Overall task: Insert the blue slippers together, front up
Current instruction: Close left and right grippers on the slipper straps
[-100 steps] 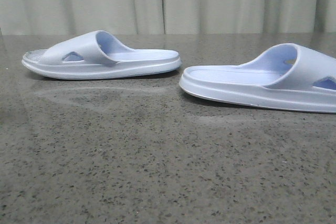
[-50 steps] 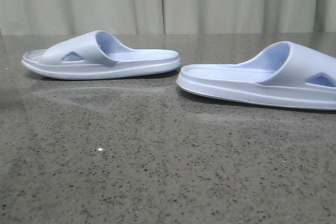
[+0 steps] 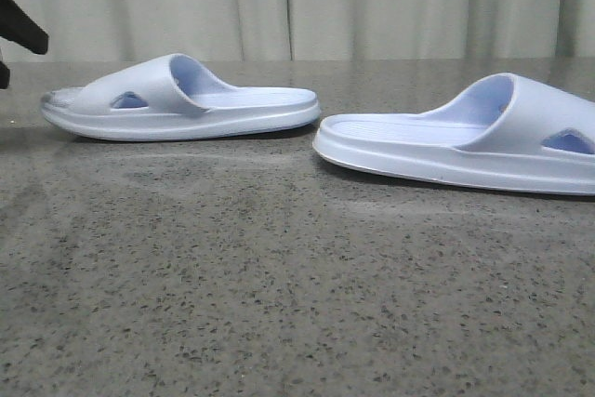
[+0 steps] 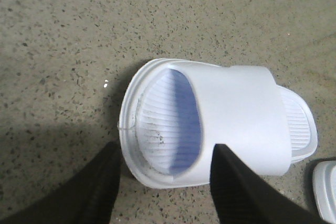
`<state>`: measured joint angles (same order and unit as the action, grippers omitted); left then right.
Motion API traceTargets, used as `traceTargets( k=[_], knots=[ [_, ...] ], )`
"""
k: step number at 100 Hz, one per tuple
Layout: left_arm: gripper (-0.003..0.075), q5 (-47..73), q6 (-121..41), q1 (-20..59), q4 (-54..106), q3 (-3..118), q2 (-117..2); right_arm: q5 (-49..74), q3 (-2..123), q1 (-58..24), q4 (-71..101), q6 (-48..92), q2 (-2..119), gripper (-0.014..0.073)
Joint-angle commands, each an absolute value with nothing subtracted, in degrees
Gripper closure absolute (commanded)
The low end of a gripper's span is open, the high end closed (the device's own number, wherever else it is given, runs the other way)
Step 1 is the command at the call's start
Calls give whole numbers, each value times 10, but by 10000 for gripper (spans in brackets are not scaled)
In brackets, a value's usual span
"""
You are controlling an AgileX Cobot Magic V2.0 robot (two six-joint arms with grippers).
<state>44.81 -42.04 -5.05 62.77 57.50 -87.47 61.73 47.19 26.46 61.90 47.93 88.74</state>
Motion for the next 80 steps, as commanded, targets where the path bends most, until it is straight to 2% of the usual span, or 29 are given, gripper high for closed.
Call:
traceTargets(
  k=[1,37,69,80],
  knots=[
    [379,477,-423,-50,656,615,-892,627,482,267,625,486,878,701],
    [379,467,-423,-50,647,641,-952,627,482,267,631,486,878,701],
    [379,502,-466,-50,710,641,-987,627,482,267,634,486,878,701],
    [405,514,-471,-50,716,641,-993,627,482,267,634,486,878,701]
  ],
)
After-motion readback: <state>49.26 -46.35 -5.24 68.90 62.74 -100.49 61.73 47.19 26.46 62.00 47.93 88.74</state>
